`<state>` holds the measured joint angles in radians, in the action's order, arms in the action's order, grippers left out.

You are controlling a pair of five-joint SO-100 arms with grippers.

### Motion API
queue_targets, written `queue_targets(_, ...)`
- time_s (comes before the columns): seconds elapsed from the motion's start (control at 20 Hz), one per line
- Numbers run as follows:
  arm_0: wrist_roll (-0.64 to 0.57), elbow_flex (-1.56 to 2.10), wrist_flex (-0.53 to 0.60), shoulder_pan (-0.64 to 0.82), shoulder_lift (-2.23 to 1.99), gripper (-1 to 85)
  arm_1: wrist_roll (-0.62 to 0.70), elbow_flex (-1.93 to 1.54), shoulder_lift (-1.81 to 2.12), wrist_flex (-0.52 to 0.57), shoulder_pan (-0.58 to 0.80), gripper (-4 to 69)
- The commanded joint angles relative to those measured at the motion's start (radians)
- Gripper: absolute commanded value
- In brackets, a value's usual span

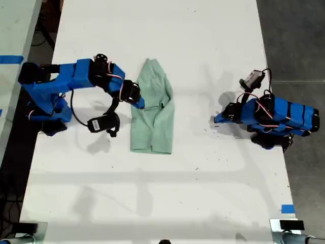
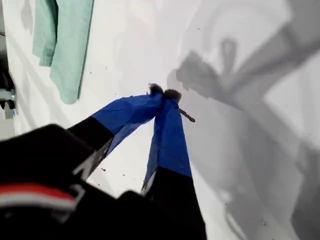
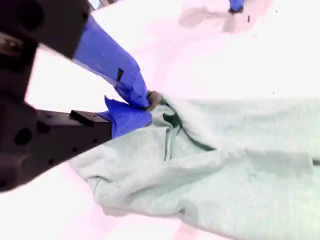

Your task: Fold t shirt

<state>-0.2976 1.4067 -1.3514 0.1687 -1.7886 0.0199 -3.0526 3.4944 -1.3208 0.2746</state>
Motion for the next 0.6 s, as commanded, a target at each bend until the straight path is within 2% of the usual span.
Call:
queue_targets(0.0, -0.009, 0.612, 0.333, 0.123, -0.572, -0.1, 0.031, -0.043, 0.011, -0.026, 0.002, -0.4)
queue_targets(0.1, -0.006, 0.891, 0.380, 0.178, -0.798, -0.2, 0.031, -0.043, 0.011, -0.028, 0.003, -0.4)
queue_targets(0.25, 0.067, 1.235, 0.500, 0.160, -1.049, -0.2, 0.031, -0.043, 0.011, -0.028, 0.006, -0.4)
queue_targets(0.35, 0.115, 1.491, 0.565, 0.149, -1.367, -0.2, 0.025, -0.043, 0.011, -0.028, 0.002, -0.4)
queue_targets(0.4, 0.124, 1.592, 0.535, 0.147, -1.562, -0.2, 0.025, -0.043, 0.011, -0.028, 0.002, -0.4)
queue_targets(0.5, 0.147, 1.724, 0.370, 0.198, -1.821, -0.2, 0.028, -0.043, 0.011, -0.028, 0.008, -0.4)
queue_targets(0.55, 0.107, 1.763, 0.390, 0.241, -1.784, -0.2, 0.029, -0.043, 0.011, -0.026, 0.009, -0.4)
